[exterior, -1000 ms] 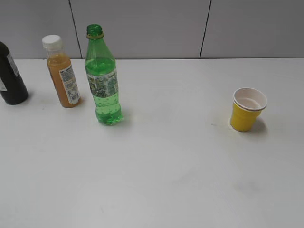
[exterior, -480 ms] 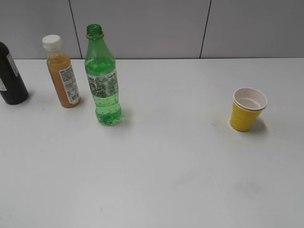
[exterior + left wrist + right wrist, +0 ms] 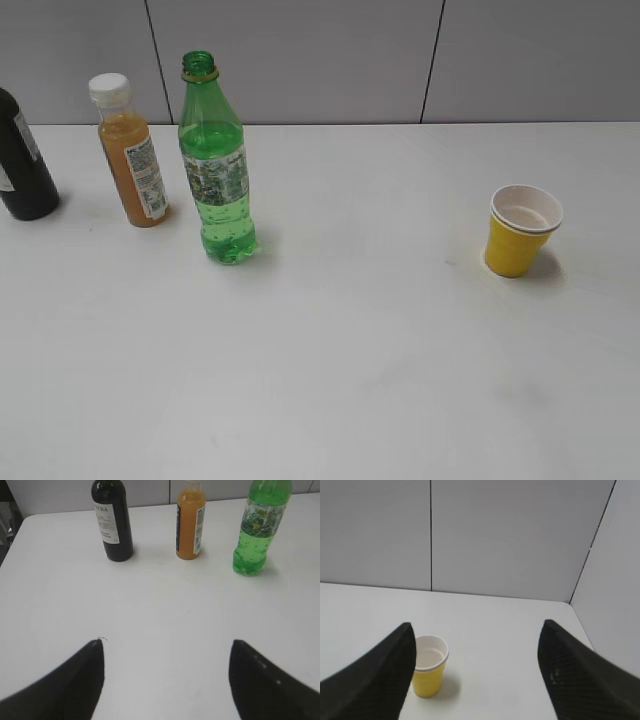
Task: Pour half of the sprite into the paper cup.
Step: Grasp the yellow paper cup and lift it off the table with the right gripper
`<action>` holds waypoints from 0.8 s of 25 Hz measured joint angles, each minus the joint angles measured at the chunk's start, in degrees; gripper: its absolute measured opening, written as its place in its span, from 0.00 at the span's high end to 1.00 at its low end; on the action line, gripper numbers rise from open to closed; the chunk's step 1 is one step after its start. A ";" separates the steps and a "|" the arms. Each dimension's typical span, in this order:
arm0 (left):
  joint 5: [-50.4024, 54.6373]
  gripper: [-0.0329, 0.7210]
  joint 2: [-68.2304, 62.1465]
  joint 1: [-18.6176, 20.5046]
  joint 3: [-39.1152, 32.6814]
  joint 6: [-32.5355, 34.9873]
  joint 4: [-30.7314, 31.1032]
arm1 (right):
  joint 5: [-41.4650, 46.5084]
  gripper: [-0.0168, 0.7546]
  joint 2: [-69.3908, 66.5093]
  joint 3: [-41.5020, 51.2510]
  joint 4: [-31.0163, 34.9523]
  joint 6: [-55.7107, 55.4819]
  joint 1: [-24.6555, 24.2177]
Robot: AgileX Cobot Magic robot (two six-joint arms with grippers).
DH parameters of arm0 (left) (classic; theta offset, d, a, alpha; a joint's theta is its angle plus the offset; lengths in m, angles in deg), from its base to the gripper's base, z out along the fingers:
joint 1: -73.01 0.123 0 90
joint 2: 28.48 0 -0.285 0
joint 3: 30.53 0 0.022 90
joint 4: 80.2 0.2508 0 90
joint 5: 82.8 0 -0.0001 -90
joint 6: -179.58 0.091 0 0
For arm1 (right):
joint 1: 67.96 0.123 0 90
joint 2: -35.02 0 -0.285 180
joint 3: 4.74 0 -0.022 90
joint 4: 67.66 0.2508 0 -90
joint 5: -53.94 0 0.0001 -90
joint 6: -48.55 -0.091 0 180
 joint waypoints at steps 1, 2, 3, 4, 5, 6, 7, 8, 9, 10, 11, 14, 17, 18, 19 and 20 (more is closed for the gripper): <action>0.00 0.17 0.00 0.00 0.00 0.00 0.00 | -2.01 0.24 -1.77 0.00 0.00 0.05 0.00; 0.00 0.17 0.00 0.00 0.00 0.00 0.00 | -3.42 0.24 -3.28 0.00 0.00 0.05 0.00; 0.00 0.17 0.00 0.00 0.00 0.00 0.00 | -5.04 0.24 -5.21 0.00 0.00 0.07 0.00; 0.00 0.17 0.00 0.00 0.00 0.00 0.00 | -6.62 0.24 -7.30 0.00 0.00 0.11 0.00; 0.00 0.17 0.00 0.00 0.00 0.00 0.00 | -7.98 0.24 -9.49 0.00 0.05 0.11 0.00; 0.00 0.17 0.00 0.00 0.00 0.00 0.00 | -9.71 0.24 -11.34 0.00 0.11 0.11 0.00; 0.00 0.17 0.00 0.00 0.00 0.00 0.00 | -11.52 0.24 -13.57 0.00 0.11 0.11 0.00; 0.00 0.17 0.00 0.00 0.00 0.00 0.00 | -13.46 0.24 -15.77 0.00 0.11 0.11 0.00; 0.00 0.17 0.00 0.00 0.00 0.00 0.00 | -15.22 0.24 -17.56 0.05 0.11 0.11 0.20; 0.00 0.17 0.00 0.00 0.00 0.00 0.00 | -17.29 0.24 -19.67 0.18 0.11 0.11 0.46; 0.00 0.17 0.00 0.00 0.00 0.00 0.00 | -19.20 0.24 -21.72 0.48 0.11 0.11 0.82; 0.00 0.17 0.00 0.00 0.00 0.00 0.00 | -23.30 0.24 -27.11 1.46 0.11 0.11 3.19; 0.00 0.17 0.00 0.00 0.00 0.00 0.00 | -26.94 0.24 -32.04 2.90 0.11 0.11 6.82; 0.00 0.17 0.00 0.00 0.00 0.00 0.00 | -28.87 0.24 -33.73 3.56 0.15 0.11 7.85; 0.00 0.17 0.00 0.00 0.00 0.00 0.00 | -30.59 0.24 -35.34 4.32 0.44 0.11 9.01; 0.00 0.17 0.00 0.00 0.00 0.00 0.00 | -32.73 0.24 -36.60 4.96 0.96 0.11 10.02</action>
